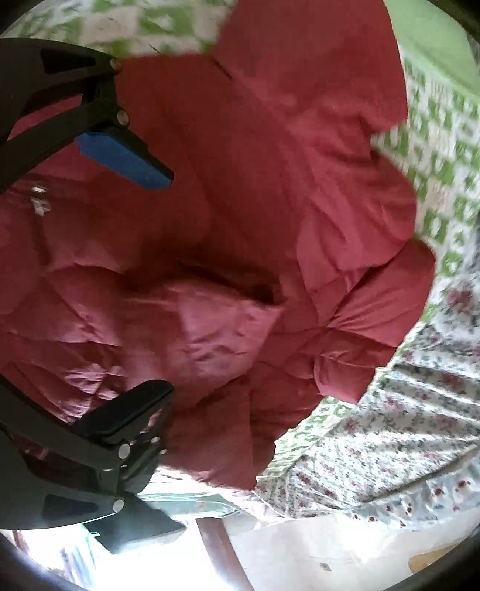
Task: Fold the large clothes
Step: 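Fold the held sleeve across the coat body with the right tool and release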
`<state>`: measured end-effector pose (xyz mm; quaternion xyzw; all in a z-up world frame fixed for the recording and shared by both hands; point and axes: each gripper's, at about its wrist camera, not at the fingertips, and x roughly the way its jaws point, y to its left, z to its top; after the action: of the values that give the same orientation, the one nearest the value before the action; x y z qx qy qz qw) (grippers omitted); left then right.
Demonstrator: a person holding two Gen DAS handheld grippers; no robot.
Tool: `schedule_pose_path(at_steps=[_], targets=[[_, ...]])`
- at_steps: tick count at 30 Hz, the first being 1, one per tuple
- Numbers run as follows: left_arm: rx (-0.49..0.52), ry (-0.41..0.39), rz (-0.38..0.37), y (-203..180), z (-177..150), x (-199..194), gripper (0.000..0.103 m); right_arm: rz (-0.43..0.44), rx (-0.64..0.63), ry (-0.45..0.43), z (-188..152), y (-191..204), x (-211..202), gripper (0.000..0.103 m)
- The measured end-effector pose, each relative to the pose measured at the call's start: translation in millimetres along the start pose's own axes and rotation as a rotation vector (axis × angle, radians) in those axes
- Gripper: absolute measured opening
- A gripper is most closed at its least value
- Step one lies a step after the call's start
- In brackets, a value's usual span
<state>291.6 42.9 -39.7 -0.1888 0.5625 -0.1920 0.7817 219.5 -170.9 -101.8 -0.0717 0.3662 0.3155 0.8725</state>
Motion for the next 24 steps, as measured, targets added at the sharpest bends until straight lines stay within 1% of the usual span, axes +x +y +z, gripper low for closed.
schedule_pose_path(at_steps=[1, 2, 3, 4, 5, 6, 8, 10, 11, 14, 15, 18, 20, 22, 24], targets=[[0.014, 0.010, 0.010, -4, 4, 7, 0.090, 0.007, 0.006, 0.001, 0, -1, 0, 0.038], [0.024, 0.029, 0.033, -7, 7, 16, 0.069, 0.013, 0.011, 0.000, -1, 0, 0, 0.040], [0.028, 0.048, 0.045, -9, 9, 23, 0.058, 0.013, 0.013, 0.000, -1, 0, 0, 0.043], [0.029, 0.061, 0.035, -8, 9, 28, 0.039, 0.013, 0.015, 0.000, -1, 0, 0, 0.045], [0.034, 0.067, 0.024, -9, 9, 32, 0.032, 0.013, 0.018, 0.001, -2, 0, -1, 0.046], [0.047, 0.058, 0.032, -10, 9, 32, 0.031, 0.012, 0.021, 0.002, -3, 0, -1, 0.050], [0.071, 0.040, 0.042, -8, 7, 27, 0.016, 0.020, 0.035, -0.001, -5, -1, -4, 0.052], [0.075, 0.011, 0.049, -6, 5, 16, 0.011, 0.020, 0.057, -0.007, -8, -3, -9, 0.052], [0.084, -0.013, 0.071, -4, 4, 7, 0.011, 0.020, 0.067, -0.013, -8, -5, -12, 0.052], [0.119, -0.095, 0.169, 3, 1, -18, 0.010, 0.011, 0.111, -0.059, -11, -15, -29, 0.053], [0.128, -0.136, 0.203, 7, -1, -32, 0.010, -0.002, 0.126, -0.082, -11, -20, -37, 0.053], [0.114, -0.192, 0.279, 21, 2, -48, 0.010, -0.062, 0.187, -0.144, -13, -42, -51, 0.055], [0.110, -0.195, 0.285, 31, 2, -52, 0.010, -0.117, 0.245, -0.160, -11, -61, -54, 0.055], [0.118, -0.177, 0.282, 35, -4, -47, 0.010, -0.179, 0.312, -0.161, -9, -79, -53, 0.055], [0.142, -0.163, 0.321, 32, -11, -36, 0.010, -0.211, 0.357, -0.148, -5, -94, -49, 0.056]])
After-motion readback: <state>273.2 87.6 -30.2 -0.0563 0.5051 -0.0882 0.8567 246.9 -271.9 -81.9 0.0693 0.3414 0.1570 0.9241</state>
